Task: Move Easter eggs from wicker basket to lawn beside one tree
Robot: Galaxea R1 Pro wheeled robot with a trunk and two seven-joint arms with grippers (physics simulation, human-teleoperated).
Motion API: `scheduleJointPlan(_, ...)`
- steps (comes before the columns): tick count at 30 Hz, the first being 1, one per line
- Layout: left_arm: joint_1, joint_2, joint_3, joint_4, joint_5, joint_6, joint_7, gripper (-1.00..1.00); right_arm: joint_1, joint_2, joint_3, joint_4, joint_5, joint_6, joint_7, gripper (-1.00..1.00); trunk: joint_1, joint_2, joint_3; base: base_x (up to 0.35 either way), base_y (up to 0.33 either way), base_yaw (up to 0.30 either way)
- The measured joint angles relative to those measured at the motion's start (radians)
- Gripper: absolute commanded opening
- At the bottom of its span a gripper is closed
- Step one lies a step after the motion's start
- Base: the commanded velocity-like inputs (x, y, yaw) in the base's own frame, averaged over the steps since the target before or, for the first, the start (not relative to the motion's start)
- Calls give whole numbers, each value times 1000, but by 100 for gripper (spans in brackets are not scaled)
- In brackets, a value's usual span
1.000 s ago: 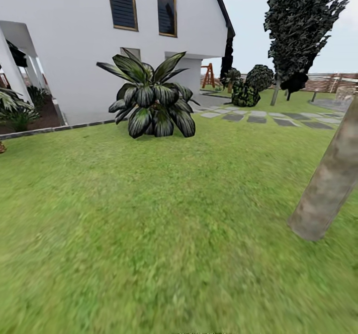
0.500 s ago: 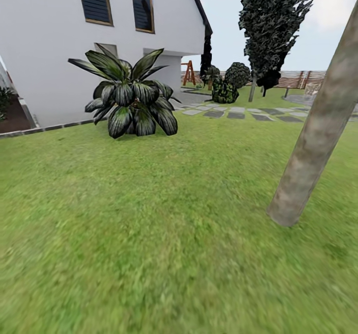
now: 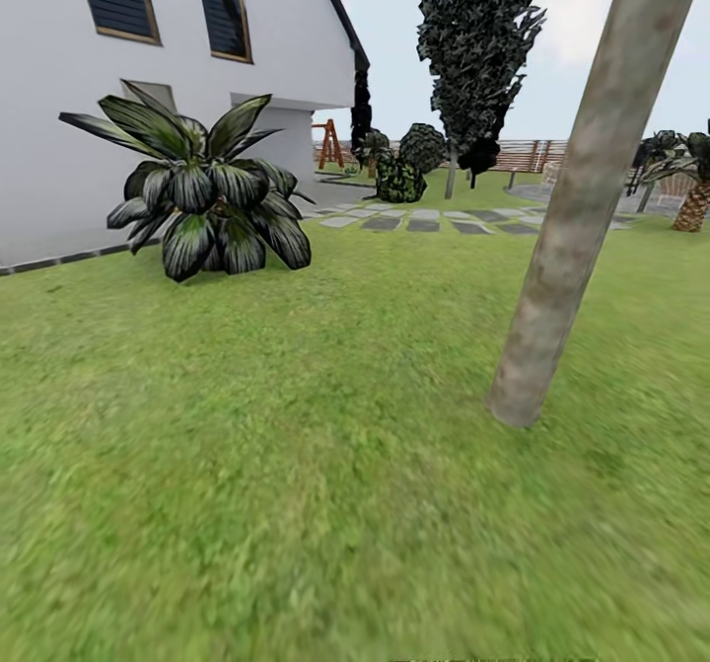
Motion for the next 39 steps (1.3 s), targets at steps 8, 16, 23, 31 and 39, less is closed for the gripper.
scheduleJointPlan(8,0,0,0,0,0,0,0,100,0,0,0,0,0,0,0,100,0,0,0,0,0,-294)
scheduleJointPlan(16,0,0,0,0,0,0,0,100,0,0,0,0,0,0,0,100,0,0,0,0,0,-294)
scheduleJointPlan(23,0,0,0,0,0,0,0,100,0,0,1,0,0,0,0,100,0,0,0,0,0,-294)
scheduleJointPlan(31,0,0,0,0,0,0,0,100,0,2,2,0,1,0,0,100,0,0,0,0,0,-294)
scheduleJointPlan(39,0,0,0,0,0,0,0,100,0,-2,1,0,1,0,0,100,0,0,0,0,0,-294)
